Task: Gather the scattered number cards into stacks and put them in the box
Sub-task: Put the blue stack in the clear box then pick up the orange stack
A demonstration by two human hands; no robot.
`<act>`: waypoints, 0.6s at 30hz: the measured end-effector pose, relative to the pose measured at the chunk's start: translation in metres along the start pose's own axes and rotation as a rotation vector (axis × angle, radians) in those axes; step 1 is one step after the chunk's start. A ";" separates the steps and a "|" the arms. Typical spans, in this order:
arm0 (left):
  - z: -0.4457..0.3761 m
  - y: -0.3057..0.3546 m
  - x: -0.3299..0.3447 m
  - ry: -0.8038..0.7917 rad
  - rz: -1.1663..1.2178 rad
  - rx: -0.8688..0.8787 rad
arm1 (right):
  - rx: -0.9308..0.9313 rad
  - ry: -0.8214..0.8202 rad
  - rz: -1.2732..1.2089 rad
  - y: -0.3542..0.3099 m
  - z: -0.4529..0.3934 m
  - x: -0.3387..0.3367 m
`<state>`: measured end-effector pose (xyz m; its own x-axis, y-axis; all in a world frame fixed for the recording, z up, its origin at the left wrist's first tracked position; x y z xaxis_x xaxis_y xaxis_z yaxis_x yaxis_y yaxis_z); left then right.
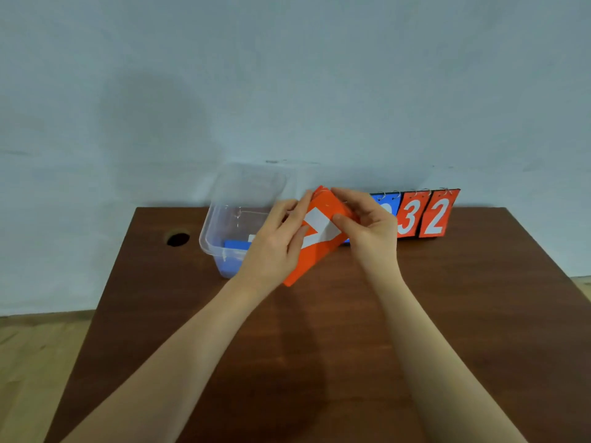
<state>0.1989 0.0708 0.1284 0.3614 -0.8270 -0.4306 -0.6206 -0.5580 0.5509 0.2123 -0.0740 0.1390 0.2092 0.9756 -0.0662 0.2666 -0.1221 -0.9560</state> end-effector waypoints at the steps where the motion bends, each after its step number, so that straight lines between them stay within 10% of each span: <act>1: -0.005 -0.002 -0.004 0.008 -0.003 0.011 | -0.018 0.002 0.004 -0.004 -0.005 0.004; 18: -0.028 -0.113 -0.035 0.254 0.087 -0.586 | 0.165 0.042 0.058 0.057 -0.033 0.113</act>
<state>0.2759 0.1606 0.1008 0.5249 -0.8212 -0.2238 -0.1977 -0.3734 0.9064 0.2824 0.0229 0.0861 0.2597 0.9589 -0.1144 0.0959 -0.1434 -0.9850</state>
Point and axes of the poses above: each hand's wrist, its own z-axis away from the middle knuckle, its own x-axis out of the palm, y = z × x, the point moved 8 cm from there along -z, towards the middle knuckle, and after that the axes turned 6 degrees about y, right-handed, at the moved point
